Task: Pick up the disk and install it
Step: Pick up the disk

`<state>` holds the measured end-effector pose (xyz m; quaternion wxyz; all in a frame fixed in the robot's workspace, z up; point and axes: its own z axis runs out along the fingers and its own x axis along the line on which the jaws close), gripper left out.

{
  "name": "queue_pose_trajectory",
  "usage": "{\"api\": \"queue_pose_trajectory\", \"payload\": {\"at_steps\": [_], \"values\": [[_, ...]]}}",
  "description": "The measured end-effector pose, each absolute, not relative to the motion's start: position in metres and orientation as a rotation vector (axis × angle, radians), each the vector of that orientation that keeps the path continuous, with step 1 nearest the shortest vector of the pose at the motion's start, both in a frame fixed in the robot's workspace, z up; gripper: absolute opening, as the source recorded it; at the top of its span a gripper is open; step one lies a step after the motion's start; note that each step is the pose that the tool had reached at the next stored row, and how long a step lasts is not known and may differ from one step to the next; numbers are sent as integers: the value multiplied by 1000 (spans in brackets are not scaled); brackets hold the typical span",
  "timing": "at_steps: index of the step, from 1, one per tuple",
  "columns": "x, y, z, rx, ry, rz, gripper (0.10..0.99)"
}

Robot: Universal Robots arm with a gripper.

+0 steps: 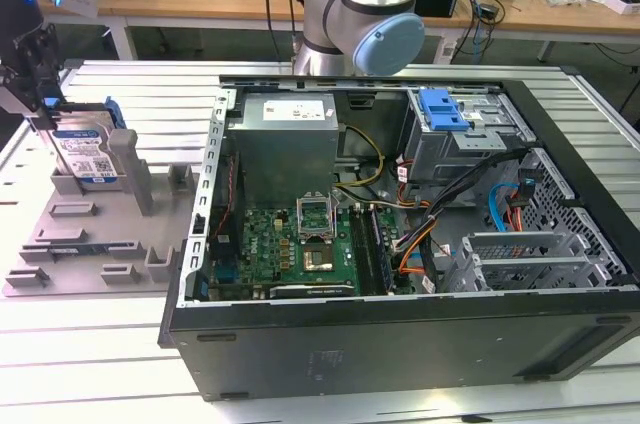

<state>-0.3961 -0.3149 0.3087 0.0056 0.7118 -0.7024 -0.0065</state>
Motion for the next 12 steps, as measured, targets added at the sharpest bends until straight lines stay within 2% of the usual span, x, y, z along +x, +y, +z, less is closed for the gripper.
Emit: {"api": "queue_pose_trajectory", "payload": {"at_steps": [12], "values": [[-395, -315, 301, 2228, -2199, -20, 482]]}}
